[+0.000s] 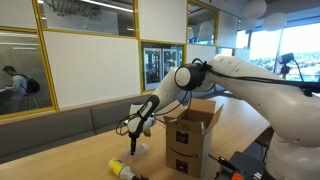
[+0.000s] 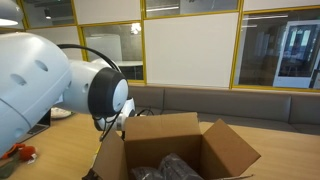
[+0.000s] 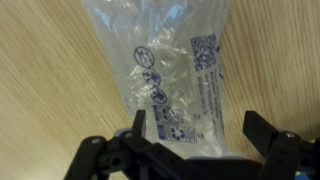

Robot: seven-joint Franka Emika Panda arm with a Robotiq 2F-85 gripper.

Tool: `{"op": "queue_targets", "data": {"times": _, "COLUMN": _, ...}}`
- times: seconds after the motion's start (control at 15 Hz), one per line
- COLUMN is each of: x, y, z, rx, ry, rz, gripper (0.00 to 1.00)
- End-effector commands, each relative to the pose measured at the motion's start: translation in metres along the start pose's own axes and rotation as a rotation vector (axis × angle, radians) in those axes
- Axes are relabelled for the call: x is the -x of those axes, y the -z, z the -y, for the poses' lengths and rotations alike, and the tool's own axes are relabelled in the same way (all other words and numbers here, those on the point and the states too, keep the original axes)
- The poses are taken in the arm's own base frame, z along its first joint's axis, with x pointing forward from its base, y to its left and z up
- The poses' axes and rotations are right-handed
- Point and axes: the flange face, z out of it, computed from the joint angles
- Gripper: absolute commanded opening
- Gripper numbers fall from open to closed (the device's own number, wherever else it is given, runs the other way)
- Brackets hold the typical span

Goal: Put the plastic and spray bottle inside the brown box

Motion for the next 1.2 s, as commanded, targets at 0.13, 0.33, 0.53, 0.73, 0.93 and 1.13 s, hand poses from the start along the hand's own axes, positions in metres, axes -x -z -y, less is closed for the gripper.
{"op": "queue_targets", "data": {"times": 0.13, "x": 0.015, "y": -0.021, "z": -0.015, "rx": -0.007, "ry": 0.011, "rz": 0.013, "gripper": 1.00}}
{"op": "queue_targets", "data": {"times": 0.33, "x": 0.022, "y": -0.030, "z": -0.018, "rx": -0.014, "ry": 0.009, "rz": 0.022, "gripper": 0.75}}
{"op": "queue_targets", "data": {"times": 0.53, "x": 0.023, "y": -0.031, "z": -0.020, "rx": -0.017, "ry": 0.011, "rz": 0.023, "gripper": 0.58}}
{"op": "queue_targets", "data": {"times": 0.73, "x": 0.018, "y": -0.024, "z": -0.022, "rx": -0.018, "ry": 0.006, "rz": 0.028, "gripper": 0.36}}
{"op": "queue_targets", "data": {"times": 0.93, "x": 0.015, "y": -0.009, "z": -0.029, "rx": 0.004, "ry": -0.011, "rz": 0.027, "gripper": 0.17}}
{"op": "queue_targets", "data": {"times": 1.13, "x": 0.011, "y": 0.019, "z": -0.043, "rx": 0.049, "ry": -0.039, "rz": 0.036, "gripper": 0.16}}
